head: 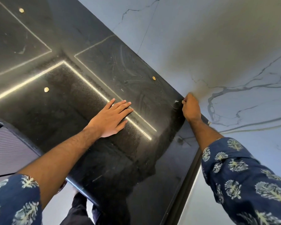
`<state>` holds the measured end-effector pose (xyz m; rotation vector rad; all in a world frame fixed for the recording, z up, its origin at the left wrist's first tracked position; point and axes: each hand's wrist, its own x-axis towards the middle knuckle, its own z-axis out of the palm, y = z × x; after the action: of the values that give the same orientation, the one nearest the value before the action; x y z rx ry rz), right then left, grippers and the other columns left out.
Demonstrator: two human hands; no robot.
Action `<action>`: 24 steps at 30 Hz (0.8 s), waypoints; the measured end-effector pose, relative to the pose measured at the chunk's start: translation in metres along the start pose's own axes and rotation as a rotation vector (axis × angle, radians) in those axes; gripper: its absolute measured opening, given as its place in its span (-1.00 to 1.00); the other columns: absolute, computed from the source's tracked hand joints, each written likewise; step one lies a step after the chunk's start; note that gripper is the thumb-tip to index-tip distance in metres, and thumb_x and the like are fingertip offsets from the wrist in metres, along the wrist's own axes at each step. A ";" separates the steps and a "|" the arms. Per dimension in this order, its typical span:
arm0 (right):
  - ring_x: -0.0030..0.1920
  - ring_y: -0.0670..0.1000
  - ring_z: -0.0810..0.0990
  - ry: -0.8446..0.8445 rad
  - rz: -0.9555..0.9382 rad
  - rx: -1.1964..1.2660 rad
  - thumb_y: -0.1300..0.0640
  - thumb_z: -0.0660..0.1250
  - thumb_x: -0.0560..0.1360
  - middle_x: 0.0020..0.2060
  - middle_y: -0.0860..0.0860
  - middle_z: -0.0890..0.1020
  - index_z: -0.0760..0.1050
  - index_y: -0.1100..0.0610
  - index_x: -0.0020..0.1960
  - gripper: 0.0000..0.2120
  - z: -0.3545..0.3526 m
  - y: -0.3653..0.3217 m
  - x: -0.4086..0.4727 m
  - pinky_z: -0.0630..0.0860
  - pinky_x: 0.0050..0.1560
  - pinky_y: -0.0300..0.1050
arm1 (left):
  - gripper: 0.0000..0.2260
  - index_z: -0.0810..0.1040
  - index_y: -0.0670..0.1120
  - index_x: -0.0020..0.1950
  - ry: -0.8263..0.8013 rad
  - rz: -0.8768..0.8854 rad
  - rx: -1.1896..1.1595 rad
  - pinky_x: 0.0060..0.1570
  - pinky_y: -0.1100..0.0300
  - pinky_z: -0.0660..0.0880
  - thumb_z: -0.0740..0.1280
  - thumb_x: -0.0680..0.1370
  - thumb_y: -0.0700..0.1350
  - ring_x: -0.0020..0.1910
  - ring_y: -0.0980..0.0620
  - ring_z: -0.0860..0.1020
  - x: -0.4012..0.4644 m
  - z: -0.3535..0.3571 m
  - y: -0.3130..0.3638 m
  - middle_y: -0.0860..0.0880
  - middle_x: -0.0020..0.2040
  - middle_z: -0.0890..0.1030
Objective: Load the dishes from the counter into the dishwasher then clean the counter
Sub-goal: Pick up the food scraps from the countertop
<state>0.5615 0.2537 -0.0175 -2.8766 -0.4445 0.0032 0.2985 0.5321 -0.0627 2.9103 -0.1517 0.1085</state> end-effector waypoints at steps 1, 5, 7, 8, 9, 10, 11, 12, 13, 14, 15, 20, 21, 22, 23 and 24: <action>-0.13 0.12 0.50 -0.013 0.019 0.021 0.23 0.18 0.63 -0.12 0.12 0.53 0.39 0.19 -0.01 -0.94 0.000 0.000 0.000 0.50 -0.12 0.13 | -0.50 0.17 0.02 0.59 -0.001 0.000 0.002 0.55 -0.11 0.04 -0.04 0.67 0.13 0.60 0.03 0.05 0.000 -0.001 0.001 0.01 0.61 0.15; -0.27 -0.03 0.42 -0.107 0.129 0.256 0.17 0.20 0.57 -0.24 0.03 0.46 0.36 0.15 -0.08 -0.93 -0.005 -0.023 -0.006 0.38 -0.27 -0.07 | -0.51 0.18 0.02 0.59 -0.012 -0.002 -0.006 0.56 -0.11 0.04 -0.02 0.67 0.13 0.60 0.03 0.06 0.000 -0.003 0.002 0.01 0.61 0.15; -0.38 -0.07 0.40 -0.184 0.339 0.733 0.22 0.18 0.53 -0.28 0.04 0.46 0.38 0.13 -0.15 -0.91 -0.006 -0.048 -0.003 0.31 -0.40 -0.19 | -0.51 0.17 0.02 0.59 -0.020 -0.008 -0.002 0.56 -0.12 0.04 -0.03 0.67 0.13 0.60 0.03 0.04 -0.001 -0.002 0.002 0.01 0.61 0.15; -0.46 -0.09 0.36 -0.251 0.454 1.025 0.28 0.16 0.51 -0.31 0.06 0.46 0.40 0.16 -0.18 -0.88 -0.007 -0.060 -0.001 0.27 -0.48 -0.23 | -0.51 0.17 0.02 0.59 -0.023 -0.009 0.000 0.55 -0.12 0.04 -0.03 0.67 0.13 0.60 0.03 0.04 -0.001 -0.002 0.002 0.01 0.61 0.14; -0.51 -0.11 0.31 -0.316 0.539 1.258 0.34 0.12 0.49 -0.34 0.08 0.44 0.43 0.20 -0.19 -0.84 -0.008 -0.070 0.002 0.22 -0.54 -0.26 | -0.51 0.17 0.02 0.59 -0.025 -0.009 0.002 0.55 -0.12 0.04 -0.03 0.67 0.13 0.60 0.03 0.04 -0.001 -0.003 0.002 0.01 0.61 0.14; -0.53 -0.10 0.26 -0.368 0.588 1.413 0.37 0.09 0.48 -0.37 0.08 0.43 0.46 0.24 -0.19 -0.80 -0.008 -0.078 0.003 0.20 -0.56 -0.27 | -0.51 0.18 0.02 0.58 -0.025 -0.008 0.004 0.55 -0.12 0.05 -0.03 0.67 0.13 0.60 0.03 0.05 0.000 -0.003 0.002 0.01 0.61 0.15; -0.53 -0.10 0.25 -0.403 0.608 1.504 0.38 0.06 0.47 -0.39 0.07 0.42 0.48 0.26 -0.19 -0.78 -0.010 -0.086 0.004 0.19 -0.57 -0.27 | -0.51 0.18 0.02 0.58 -0.023 -0.008 0.005 0.55 -0.12 0.05 -0.02 0.67 0.13 0.60 0.03 0.05 -0.001 -0.003 0.002 0.01 0.61 0.15; -0.52 -0.09 0.24 -0.423 0.605 1.538 0.37 0.05 0.46 -0.40 0.06 0.41 0.49 0.26 -0.19 -0.76 -0.010 -0.092 0.007 0.19 -0.57 -0.26 | -0.51 0.18 0.02 0.58 -0.021 -0.009 0.004 0.55 -0.11 0.04 -0.02 0.67 0.13 0.60 0.03 0.05 -0.001 -0.003 0.002 0.02 0.61 0.15; -0.52 -0.09 0.23 -0.424 0.592 1.526 0.34 0.05 0.47 -0.41 0.05 0.40 0.50 0.26 -0.18 -0.75 -0.009 -0.097 0.011 0.17 -0.57 -0.25 | -0.51 0.18 0.02 0.58 -0.021 -0.010 0.005 0.55 -0.11 0.04 -0.02 0.67 0.13 0.60 0.03 0.05 -0.001 -0.003 0.002 0.02 0.61 0.15; -0.53 -0.09 0.23 -0.416 0.574 1.466 0.32 0.07 0.48 -0.41 0.03 0.39 0.52 0.26 -0.16 -0.75 -0.007 -0.103 0.016 0.16 -0.57 -0.25 | -0.51 0.17 0.02 0.58 -0.022 -0.010 0.007 0.56 -0.11 0.04 -0.01 0.67 0.13 0.60 0.03 0.05 -0.001 -0.003 0.002 0.02 0.61 0.15; -0.52 -0.10 0.23 -0.399 0.536 1.369 0.30 0.10 0.50 -0.41 0.01 0.38 0.56 0.26 -0.12 -0.75 -0.004 -0.107 0.023 0.16 -0.56 -0.25 | -0.52 0.17 0.02 0.59 -0.022 -0.009 0.009 0.56 -0.11 0.04 -0.01 0.67 0.13 0.60 0.03 0.05 -0.001 -0.003 0.003 0.02 0.61 0.15; -0.07 0.00 0.58 -0.138 0.070 0.513 0.17 0.27 0.58 -0.06 0.03 0.66 0.64 0.16 0.08 -0.80 0.013 -0.127 0.051 0.48 -0.06 -0.14 | -0.52 0.17 0.02 0.59 -0.023 -0.012 0.006 0.55 -0.11 0.04 0.02 0.67 0.12 0.60 0.03 0.06 -0.001 -0.002 0.002 0.02 0.61 0.15; -0.01 0.00 0.59 -0.117 0.005 0.424 0.15 0.30 0.58 0.02 0.05 0.67 0.64 0.18 0.14 -0.79 0.015 -0.130 0.053 0.46 0.01 -0.19 | -0.52 0.17 0.02 0.59 -0.023 -0.011 0.008 0.55 -0.11 0.04 0.02 0.67 0.12 0.60 0.03 0.06 -0.001 -0.001 0.002 0.02 0.61 0.14; 0.02 0.00 0.60 -0.106 -0.040 0.375 0.14 0.34 0.57 0.06 0.05 0.68 0.63 0.19 0.17 -0.77 0.016 -0.131 0.054 0.45 0.04 -0.22 | -0.52 0.17 0.02 0.59 -0.020 -0.010 0.012 0.55 -0.11 0.03 0.01 0.67 0.12 0.60 0.03 0.06 -0.001 -0.001 0.001 0.02 0.61 0.14; 0.04 0.01 0.61 -0.096 -0.081 0.347 0.12 0.37 0.56 0.07 0.06 0.68 0.63 0.19 0.17 -0.76 0.018 -0.132 0.055 0.47 0.07 -0.21 | -0.52 0.17 0.02 0.59 -0.018 -0.011 0.015 0.55 -0.11 0.03 0.01 0.67 0.12 0.60 0.03 0.07 -0.001 0.000 0.001 0.01 0.61 0.14; 0.04 0.03 0.63 -0.077 -0.122 0.312 0.09 0.38 0.55 0.06 0.07 0.69 0.64 0.18 0.16 -0.76 0.019 -0.133 0.056 0.51 0.09 -0.16 | -0.52 0.18 0.02 0.58 -0.017 -0.010 0.014 0.56 -0.11 0.03 0.01 0.67 0.12 0.60 0.03 0.07 0.000 0.000 0.001 0.01 0.61 0.15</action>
<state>0.5743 0.3977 -0.0044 -2.5458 -0.5779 0.1502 0.2979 0.5311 -0.0622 2.9262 -0.1395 0.0842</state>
